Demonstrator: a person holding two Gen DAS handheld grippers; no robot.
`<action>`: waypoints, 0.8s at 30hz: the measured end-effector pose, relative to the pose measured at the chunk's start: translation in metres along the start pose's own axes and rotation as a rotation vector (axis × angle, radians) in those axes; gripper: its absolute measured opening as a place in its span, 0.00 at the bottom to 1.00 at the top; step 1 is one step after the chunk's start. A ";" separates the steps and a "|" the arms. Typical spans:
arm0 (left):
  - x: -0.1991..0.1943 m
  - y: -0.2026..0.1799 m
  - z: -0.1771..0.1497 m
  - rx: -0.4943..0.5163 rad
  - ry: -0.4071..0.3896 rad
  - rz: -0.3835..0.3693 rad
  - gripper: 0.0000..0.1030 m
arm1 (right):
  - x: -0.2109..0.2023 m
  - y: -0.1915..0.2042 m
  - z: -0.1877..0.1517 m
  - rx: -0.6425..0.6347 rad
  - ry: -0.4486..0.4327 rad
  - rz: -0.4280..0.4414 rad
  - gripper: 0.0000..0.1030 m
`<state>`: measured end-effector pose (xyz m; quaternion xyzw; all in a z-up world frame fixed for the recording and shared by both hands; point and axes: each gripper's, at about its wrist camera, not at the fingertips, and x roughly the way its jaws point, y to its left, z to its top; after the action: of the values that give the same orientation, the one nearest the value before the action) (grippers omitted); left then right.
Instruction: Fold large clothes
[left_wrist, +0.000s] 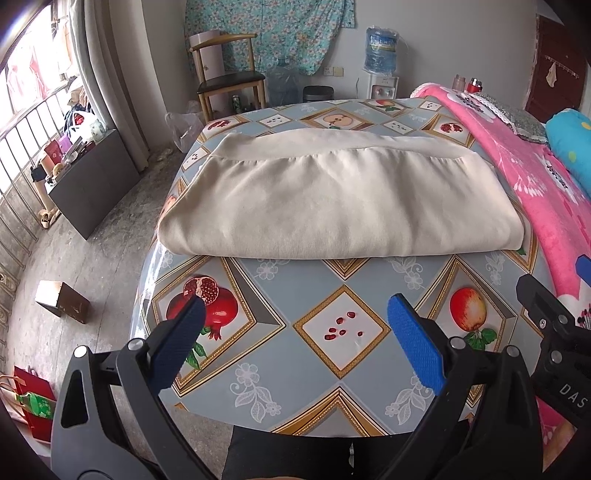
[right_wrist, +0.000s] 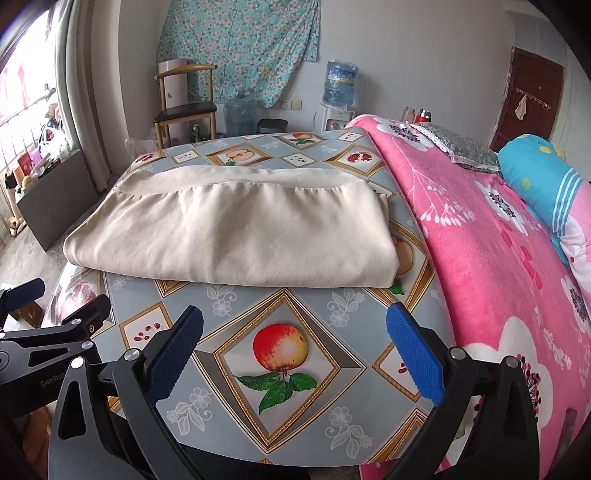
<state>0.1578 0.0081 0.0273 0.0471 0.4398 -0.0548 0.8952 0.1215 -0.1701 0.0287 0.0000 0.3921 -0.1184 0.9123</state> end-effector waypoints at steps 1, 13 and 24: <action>0.000 0.000 0.000 0.000 0.001 0.000 0.92 | 0.000 0.000 0.000 -0.001 0.000 0.000 0.94; 0.000 -0.001 -0.001 0.000 -0.004 0.005 0.92 | 0.000 -0.001 0.000 0.000 -0.003 -0.001 0.94; 0.000 0.000 -0.001 0.000 -0.003 0.004 0.92 | -0.002 -0.001 0.000 0.000 -0.004 -0.005 0.94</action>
<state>0.1575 0.0077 0.0265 0.0479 0.4382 -0.0530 0.8960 0.1204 -0.1704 0.0301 -0.0010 0.3903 -0.1206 0.9128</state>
